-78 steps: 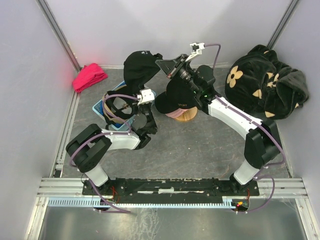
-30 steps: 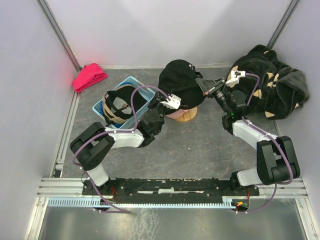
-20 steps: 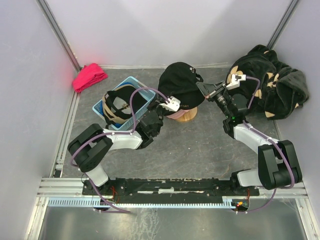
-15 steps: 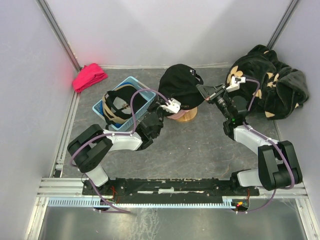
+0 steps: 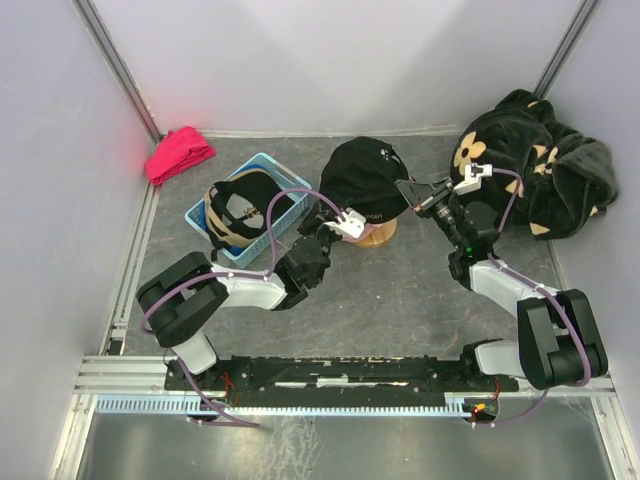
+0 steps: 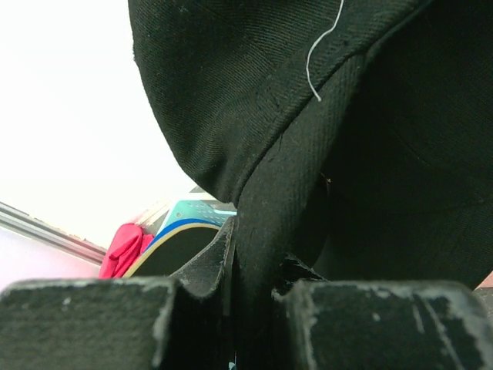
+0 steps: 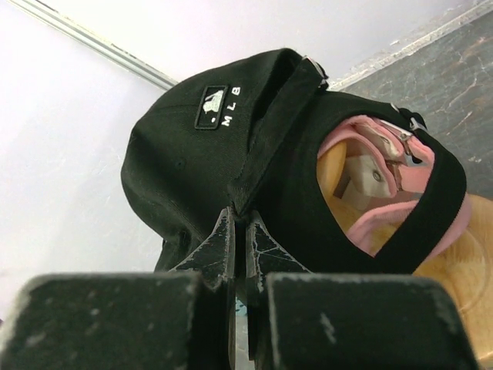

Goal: Stack the hats
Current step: Stack the hat on the hat.

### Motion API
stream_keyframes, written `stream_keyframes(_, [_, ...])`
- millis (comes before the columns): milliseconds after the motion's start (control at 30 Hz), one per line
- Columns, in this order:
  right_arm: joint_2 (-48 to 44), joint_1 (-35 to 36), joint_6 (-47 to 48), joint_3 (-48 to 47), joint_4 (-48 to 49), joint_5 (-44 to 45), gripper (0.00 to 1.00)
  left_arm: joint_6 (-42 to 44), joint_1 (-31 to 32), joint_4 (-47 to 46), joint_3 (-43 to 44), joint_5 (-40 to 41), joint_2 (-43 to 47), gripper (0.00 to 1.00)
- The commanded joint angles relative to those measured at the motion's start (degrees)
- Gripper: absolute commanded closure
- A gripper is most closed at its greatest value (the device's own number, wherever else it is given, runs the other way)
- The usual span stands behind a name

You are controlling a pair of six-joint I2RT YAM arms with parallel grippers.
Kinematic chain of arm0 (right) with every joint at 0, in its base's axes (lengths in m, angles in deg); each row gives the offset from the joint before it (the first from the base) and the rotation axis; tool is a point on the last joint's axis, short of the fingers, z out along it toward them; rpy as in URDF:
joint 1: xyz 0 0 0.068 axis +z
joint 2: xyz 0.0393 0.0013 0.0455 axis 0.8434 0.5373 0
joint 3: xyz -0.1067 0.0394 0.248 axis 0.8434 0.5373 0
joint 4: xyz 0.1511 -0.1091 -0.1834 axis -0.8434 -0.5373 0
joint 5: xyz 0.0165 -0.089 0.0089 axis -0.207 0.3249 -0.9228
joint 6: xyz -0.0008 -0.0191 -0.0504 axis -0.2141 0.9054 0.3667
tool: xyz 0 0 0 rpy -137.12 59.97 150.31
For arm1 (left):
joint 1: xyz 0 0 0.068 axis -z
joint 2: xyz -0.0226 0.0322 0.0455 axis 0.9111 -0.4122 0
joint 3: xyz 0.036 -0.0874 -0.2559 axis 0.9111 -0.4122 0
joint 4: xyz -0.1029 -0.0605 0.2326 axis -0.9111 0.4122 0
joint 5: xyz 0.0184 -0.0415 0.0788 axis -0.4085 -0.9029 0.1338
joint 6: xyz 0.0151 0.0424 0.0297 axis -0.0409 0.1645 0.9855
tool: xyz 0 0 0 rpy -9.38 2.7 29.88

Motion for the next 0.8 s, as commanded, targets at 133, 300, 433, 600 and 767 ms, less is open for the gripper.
stream_keyframes(133, [-1.9, -4.28, 1.93, 3.36, 0.9, 7.49, 0.97, 1.62, 1.39, -9.55, -0.59, 9.29, -0.65, 0.97])
stream_keyframes(300, [-3.17, -4.76, 1.84, 4.46, 0.05, 7.89, 0.89, 6.03, 2.86, -16.65, -1.15, 11.89, -2.44, 0.97])
stream_keyframes(433, [-4.91, -5.02, 2.3, 3.19, -2.24, 7.77, 0.69, 12.29, 3.81, -24.08, -0.99, 12.9, -5.03, 0.97])
stream_keyframes(600, [-8.3, -5.04, 5.2, 0.66, -9.77, 8.91, 0.56, 17.91, 4.79, -30.42, 0.43, 12.71, -7.08, 0.97])
stream_keyframes(767, [-10.94, -5.06, 10.37, -3.26, -19.28, 9.93, 0.54, 18.56, 5.21, -30.95, 0.88, 11.02, -7.15, 0.97])
